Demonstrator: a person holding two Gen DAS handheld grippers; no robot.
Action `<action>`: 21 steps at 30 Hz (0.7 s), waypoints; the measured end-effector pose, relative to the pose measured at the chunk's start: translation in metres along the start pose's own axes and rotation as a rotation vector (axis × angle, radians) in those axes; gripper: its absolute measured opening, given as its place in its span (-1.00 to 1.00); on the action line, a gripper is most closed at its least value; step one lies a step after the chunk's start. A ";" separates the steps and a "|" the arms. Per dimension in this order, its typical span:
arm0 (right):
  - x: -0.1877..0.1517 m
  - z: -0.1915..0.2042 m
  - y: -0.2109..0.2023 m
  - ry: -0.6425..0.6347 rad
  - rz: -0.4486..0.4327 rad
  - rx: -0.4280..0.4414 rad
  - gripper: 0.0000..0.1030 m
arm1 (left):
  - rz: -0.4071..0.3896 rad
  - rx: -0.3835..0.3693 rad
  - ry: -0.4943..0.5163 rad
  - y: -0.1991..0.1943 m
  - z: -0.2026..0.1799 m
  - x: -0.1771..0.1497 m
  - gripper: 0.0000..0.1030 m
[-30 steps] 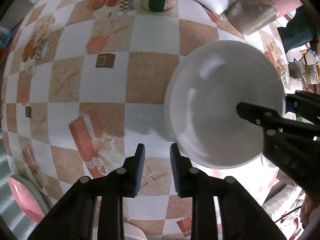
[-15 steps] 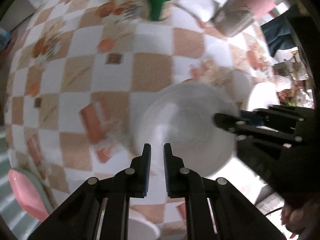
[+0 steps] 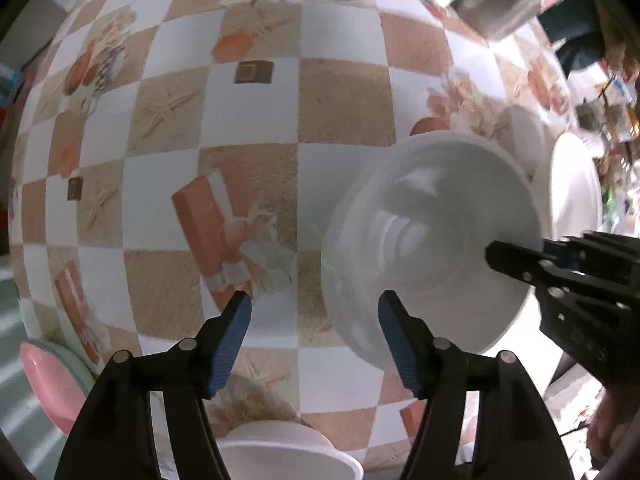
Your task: Organize plates and bowls
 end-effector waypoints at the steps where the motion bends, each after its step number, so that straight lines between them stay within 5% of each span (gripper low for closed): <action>1: 0.000 -0.003 -0.001 0.001 0.001 -0.005 -0.73 | 0.015 -0.009 -0.003 0.005 -0.002 0.001 0.19; 4: -0.002 -0.003 0.002 0.017 0.015 -0.011 -0.73 | 0.053 -0.088 -0.032 0.012 -0.002 0.001 -0.55; 6: -0.003 -0.003 0.002 0.033 0.017 0.001 -0.69 | 0.047 -0.110 -0.031 0.011 -0.007 0.000 -0.61; 10: -0.009 -0.003 0.006 0.038 0.007 0.010 -0.24 | 0.002 -0.089 0.025 -0.001 -0.020 -0.007 -0.67; 14: -0.016 0.009 0.007 -0.018 0.002 -0.038 -0.27 | 0.006 -0.074 0.005 -0.009 -0.017 -0.015 -0.71; 21: -0.041 0.010 0.011 0.073 0.017 0.013 -0.39 | 0.053 -0.069 -0.038 -0.010 -0.008 -0.045 -0.79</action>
Point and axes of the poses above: each gripper's, at about its wrist camera, not at the fingertips, and y roughly the way its jaws point, z to its left, x to its top, the point moved 3 cm from there along y, roughly the way its jaws point, and after that the axes turned 8 degrees about -y, right-handed, at the moved point
